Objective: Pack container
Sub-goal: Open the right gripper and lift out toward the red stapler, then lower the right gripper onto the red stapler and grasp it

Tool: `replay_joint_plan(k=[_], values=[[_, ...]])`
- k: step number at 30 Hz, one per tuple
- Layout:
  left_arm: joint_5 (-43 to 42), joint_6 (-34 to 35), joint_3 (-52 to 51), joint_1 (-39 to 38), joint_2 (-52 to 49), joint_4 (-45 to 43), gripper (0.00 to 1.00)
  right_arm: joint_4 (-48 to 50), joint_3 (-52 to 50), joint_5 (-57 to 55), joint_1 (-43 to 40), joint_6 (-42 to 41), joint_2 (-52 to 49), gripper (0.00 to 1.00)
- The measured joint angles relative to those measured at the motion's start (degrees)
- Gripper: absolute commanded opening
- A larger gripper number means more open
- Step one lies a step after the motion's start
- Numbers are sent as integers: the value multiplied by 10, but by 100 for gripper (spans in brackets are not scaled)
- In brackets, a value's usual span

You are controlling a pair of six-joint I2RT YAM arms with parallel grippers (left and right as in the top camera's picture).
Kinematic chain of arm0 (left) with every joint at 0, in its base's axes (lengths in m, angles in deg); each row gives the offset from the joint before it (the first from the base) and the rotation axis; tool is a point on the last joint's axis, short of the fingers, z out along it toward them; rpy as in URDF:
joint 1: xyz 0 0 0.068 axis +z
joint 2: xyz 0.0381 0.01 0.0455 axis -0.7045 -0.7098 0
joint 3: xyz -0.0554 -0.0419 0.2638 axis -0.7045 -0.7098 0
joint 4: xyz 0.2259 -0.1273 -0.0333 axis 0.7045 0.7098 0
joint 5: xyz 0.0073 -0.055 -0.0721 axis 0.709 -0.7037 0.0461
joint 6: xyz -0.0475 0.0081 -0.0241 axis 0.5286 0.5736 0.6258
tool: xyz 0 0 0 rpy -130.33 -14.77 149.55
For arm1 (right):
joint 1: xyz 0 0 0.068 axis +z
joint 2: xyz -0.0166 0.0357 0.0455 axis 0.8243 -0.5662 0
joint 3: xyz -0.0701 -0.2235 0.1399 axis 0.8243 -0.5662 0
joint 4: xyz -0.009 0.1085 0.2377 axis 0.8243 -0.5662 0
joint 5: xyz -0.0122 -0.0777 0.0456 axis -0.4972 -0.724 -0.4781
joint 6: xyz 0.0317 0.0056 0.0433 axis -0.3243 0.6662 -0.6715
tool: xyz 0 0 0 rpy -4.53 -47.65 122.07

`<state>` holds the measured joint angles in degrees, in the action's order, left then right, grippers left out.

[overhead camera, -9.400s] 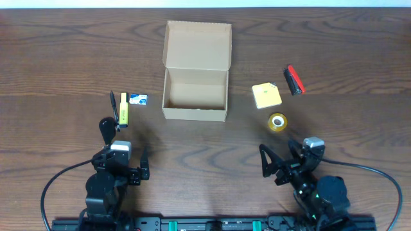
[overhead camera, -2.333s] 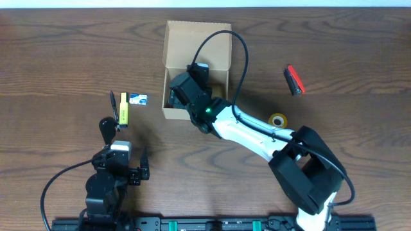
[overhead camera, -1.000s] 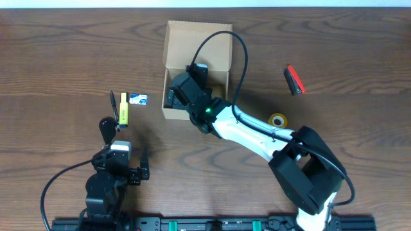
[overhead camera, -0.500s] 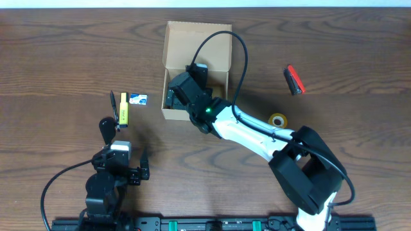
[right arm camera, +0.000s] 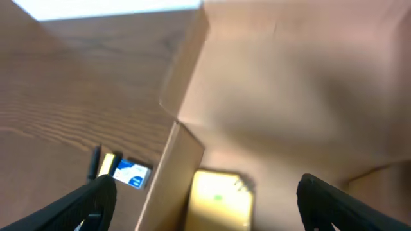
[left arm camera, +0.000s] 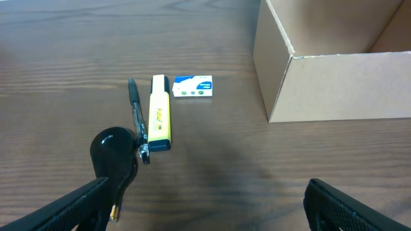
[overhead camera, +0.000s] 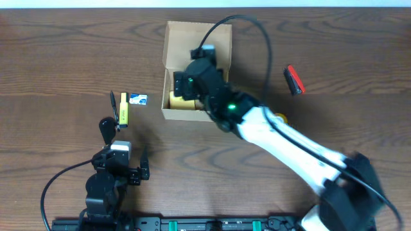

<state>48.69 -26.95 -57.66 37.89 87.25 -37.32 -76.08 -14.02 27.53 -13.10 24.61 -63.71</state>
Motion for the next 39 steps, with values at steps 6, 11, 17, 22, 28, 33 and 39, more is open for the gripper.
replay_joint_plan(k=[6, 11, 17, 22, 28, 33, 39], values=[[0, 0, 0, 0, 0, 0, 95, -92, 3, -10, -79, 115, 91, 94], [0, 0, 0, 0, 0, 0, 95, -153, 3, -14, -181, 167, 107, 95], [0, 0, 0, 0, 0, 0, 95, -180, 3, -21, -289, 210, 104, 99], [0, 0, 0, 0, 0, 0, 95, -179, 3, -22, -345, 251, 69, 99], [0, 0, 0, 0, 0, 0, 95, -159, 3, -21, -389, 298, -16, 99], [0, 0, 0, 0, 0, 0, 95, -138, 3, 6, -420, 316, -81, 95], [0, 0, 0, 0, 0, 0, 95, -108, 3, 42, -434, 344, -119, 98]])
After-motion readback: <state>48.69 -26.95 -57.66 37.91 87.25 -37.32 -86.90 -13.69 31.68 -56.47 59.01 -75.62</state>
